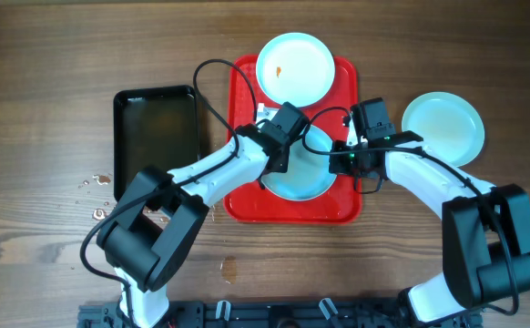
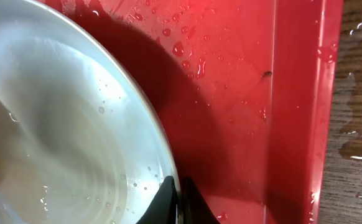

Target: Clean dirty plates on tray and stack at the side

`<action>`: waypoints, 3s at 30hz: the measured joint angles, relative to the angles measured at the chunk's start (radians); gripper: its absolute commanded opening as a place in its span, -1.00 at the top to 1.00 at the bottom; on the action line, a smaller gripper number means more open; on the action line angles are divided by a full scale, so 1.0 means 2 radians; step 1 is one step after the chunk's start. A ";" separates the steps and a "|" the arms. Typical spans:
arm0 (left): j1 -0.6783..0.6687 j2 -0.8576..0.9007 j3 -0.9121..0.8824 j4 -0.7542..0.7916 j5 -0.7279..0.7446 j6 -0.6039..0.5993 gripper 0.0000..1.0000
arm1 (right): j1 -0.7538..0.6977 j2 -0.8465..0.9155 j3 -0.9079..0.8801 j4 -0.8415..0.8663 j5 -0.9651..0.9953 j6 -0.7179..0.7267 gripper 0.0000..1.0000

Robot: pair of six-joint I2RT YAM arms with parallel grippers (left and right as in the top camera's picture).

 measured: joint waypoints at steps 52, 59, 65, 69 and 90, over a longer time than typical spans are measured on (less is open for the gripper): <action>0.339 -0.120 -0.084 -0.083 0.142 0.058 0.48 | 0.334 -0.244 -0.003 0.020 0.665 -0.244 0.91; 0.339 -0.120 -0.084 -0.083 0.146 0.061 -0.13 | 0.335 -0.244 -0.003 0.004 0.659 -0.254 0.92; 0.339 -0.120 -0.097 -0.061 0.147 0.060 -0.13 | 0.303 -0.239 -0.004 -0.064 0.533 -0.133 0.91; 0.339 -0.121 -0.133 -0.012 0.147 0.062 0.40 | 0.233 -0.217 -0.004 -0.061 0.431 -0.084 0.92; 0.236 -0.201 -0.079 -0.016 0.291 0.083 0.92 | 0.103 -0.135 -0.004 -0.065 0.196 -0.008 0.91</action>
